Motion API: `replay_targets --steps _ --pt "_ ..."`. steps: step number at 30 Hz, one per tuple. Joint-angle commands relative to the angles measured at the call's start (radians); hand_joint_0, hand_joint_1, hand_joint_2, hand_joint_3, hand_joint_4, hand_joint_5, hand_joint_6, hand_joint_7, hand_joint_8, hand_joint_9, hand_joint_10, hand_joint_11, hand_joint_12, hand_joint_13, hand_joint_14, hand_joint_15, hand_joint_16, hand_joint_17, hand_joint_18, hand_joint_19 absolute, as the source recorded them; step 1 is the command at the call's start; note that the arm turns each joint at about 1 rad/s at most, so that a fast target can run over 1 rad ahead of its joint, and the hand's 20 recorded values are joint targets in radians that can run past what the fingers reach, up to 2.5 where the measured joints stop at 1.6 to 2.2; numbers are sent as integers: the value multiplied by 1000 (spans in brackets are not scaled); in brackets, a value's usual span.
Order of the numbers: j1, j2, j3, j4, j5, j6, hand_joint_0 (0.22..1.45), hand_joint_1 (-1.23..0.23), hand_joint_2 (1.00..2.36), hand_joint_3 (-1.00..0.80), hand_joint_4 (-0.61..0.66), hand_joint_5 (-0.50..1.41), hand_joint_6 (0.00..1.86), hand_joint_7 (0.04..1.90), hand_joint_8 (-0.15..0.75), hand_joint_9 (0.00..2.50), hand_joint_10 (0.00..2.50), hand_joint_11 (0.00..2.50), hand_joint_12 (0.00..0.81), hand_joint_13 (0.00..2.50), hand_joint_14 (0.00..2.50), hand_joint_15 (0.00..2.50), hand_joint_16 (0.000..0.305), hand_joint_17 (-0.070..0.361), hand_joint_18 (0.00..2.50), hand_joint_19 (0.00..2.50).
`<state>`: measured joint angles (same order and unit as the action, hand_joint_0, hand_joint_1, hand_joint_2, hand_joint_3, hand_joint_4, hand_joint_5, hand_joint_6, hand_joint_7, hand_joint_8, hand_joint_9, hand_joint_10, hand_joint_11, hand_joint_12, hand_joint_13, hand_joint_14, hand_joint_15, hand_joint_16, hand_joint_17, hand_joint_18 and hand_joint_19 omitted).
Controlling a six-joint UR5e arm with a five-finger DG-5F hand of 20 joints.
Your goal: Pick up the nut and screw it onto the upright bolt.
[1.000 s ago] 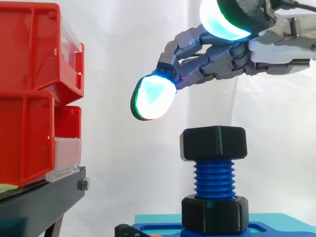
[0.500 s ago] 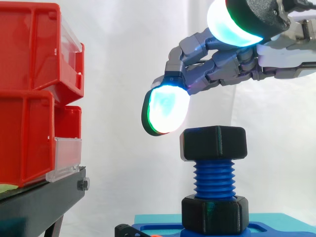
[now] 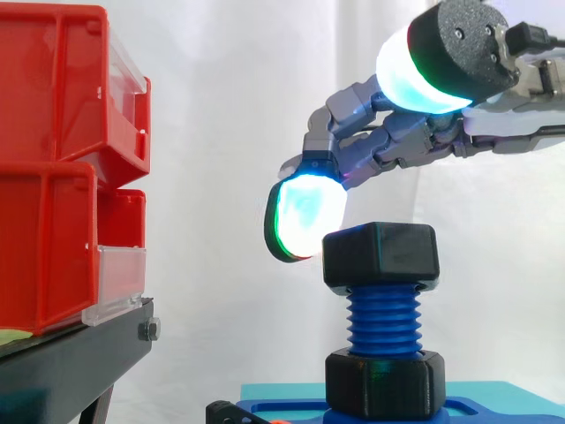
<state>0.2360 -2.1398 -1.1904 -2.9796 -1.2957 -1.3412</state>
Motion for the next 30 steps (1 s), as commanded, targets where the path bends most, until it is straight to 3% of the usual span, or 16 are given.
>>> replay_targets --steps 1,19,30 --pt "-9 0 0 -4 -5 -1 491 -149 1000 -500 322 -80 503 1069 287 411 0 0 374 272 0 0 46 105 17 0" --pt "-46 0 0 -7 -51 -15 520 -185 1000 -500 243 13 503 1351 290 667 0 0 316 426 0 0 32 72 66 0" --pt "-67 1 0 -15 -86 -15 533 -210 1000 -500 189 79 503 1308 240 1030 0 0 244 609 0 0 20 46 250 0"
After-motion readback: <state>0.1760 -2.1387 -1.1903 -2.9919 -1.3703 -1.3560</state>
